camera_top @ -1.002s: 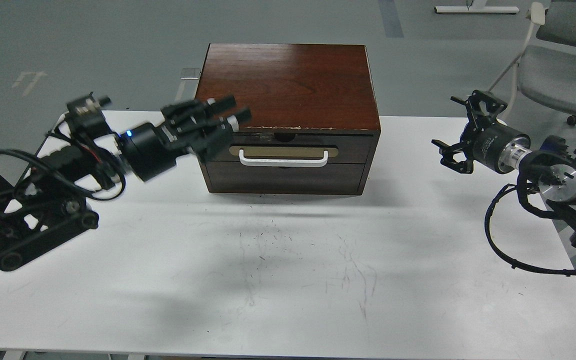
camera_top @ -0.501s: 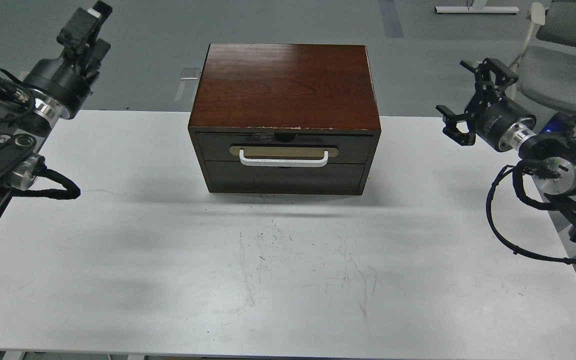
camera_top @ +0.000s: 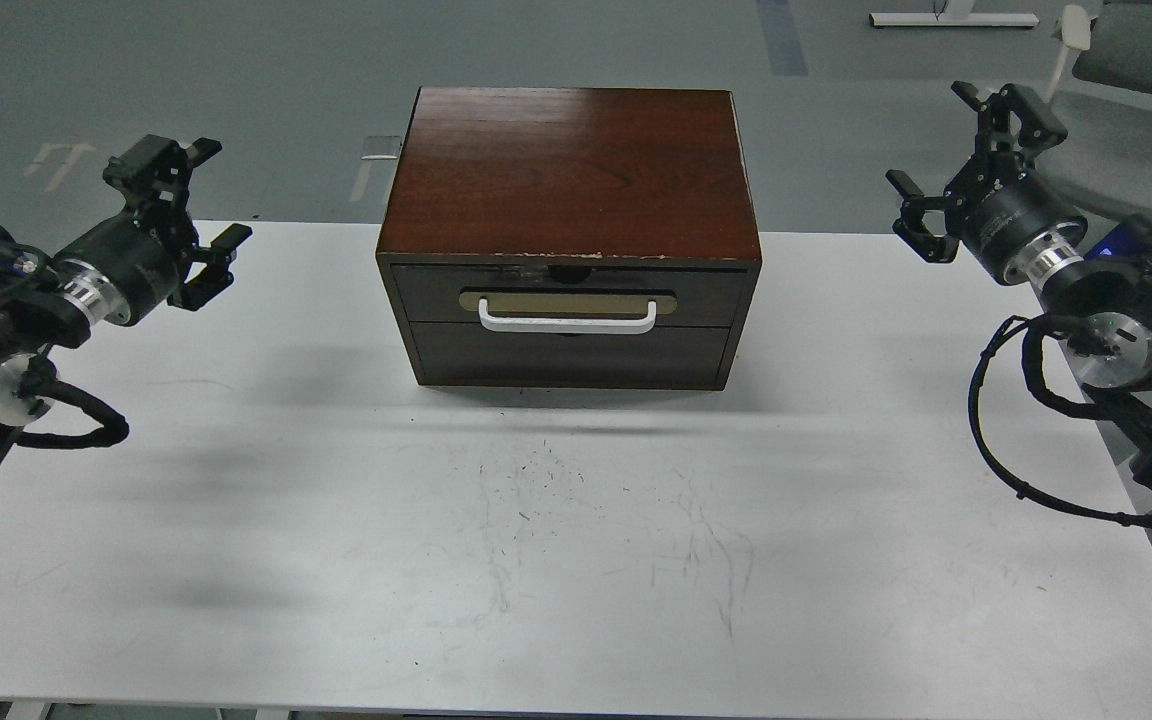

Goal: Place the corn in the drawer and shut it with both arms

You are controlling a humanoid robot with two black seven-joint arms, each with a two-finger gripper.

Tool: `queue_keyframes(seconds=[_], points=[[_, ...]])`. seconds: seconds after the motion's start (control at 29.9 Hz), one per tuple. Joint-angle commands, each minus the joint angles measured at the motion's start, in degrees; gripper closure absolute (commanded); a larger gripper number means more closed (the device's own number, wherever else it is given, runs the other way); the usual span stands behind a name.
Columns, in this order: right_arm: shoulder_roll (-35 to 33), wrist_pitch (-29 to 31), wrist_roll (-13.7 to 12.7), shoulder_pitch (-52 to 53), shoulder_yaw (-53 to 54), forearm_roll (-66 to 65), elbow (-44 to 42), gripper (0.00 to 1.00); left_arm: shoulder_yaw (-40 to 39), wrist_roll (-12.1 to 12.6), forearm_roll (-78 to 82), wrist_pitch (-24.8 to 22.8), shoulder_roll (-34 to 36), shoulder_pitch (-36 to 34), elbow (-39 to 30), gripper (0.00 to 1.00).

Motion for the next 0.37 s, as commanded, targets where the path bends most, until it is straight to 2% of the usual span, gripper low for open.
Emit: queue_keyframes(seconds=[0.0,0.1,0.33], points=[[1.11,-1.77,-1.51,0.22,-0.37,-0.03,0.2,0.01,-0.06,2.24,-0.29,-0.15,-2.07,0.16,-0.1,0.02],[1.38,-2.39,-1.6,0.14,-0.45,-0.03,0.47,0.01,-0.14,3.56,-0.81,-0.07,-2.69,0.07,-0.1,0.02],[1.64,-1.6,-0.63,-0.39,-0.72,-0.03,0.91,0.0,-0.41,3.57,-1.17,0.02,-2.6,0.07,-0.02,0.02]])
